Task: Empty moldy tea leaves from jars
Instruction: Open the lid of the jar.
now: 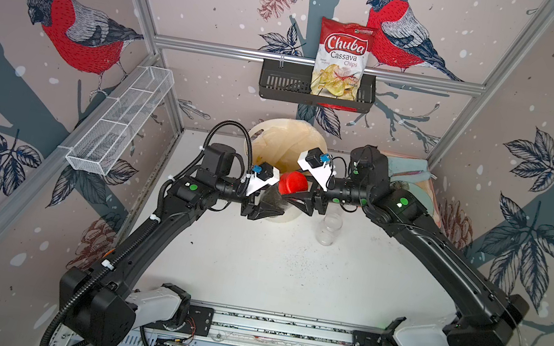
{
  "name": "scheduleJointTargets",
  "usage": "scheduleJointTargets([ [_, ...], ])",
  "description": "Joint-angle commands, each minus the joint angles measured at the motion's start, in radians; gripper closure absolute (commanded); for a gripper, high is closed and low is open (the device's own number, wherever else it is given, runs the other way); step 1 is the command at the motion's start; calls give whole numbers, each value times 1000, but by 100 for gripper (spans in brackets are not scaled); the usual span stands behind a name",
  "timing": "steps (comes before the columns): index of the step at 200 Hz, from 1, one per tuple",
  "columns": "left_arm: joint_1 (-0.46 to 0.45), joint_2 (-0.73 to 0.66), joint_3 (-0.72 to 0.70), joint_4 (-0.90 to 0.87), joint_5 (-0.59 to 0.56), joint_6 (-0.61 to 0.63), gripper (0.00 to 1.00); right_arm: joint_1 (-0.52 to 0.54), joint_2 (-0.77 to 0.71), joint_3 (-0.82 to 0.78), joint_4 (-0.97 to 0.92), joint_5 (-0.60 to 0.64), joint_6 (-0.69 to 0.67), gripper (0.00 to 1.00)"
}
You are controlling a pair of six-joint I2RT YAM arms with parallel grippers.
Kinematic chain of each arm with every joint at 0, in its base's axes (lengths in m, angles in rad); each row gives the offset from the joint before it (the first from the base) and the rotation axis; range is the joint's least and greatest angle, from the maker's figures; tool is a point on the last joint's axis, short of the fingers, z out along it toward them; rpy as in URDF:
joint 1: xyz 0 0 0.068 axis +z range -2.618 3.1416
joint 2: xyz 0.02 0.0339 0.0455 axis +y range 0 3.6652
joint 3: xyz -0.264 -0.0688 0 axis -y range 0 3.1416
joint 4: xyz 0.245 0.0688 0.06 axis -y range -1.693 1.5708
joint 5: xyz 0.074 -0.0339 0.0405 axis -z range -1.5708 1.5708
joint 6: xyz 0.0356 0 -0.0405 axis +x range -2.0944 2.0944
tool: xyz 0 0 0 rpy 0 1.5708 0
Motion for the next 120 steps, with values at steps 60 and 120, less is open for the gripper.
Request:
scheduleJointTargets([
  [60, -4, -3, 10, -11, 29, 25, 38, -16, -42, -24, 58, 40, -7, 32],
  [120, -4, -5, 14, -4, 19, 19, 38, -131, -133, -66, 92, 48, 66, 36],
])
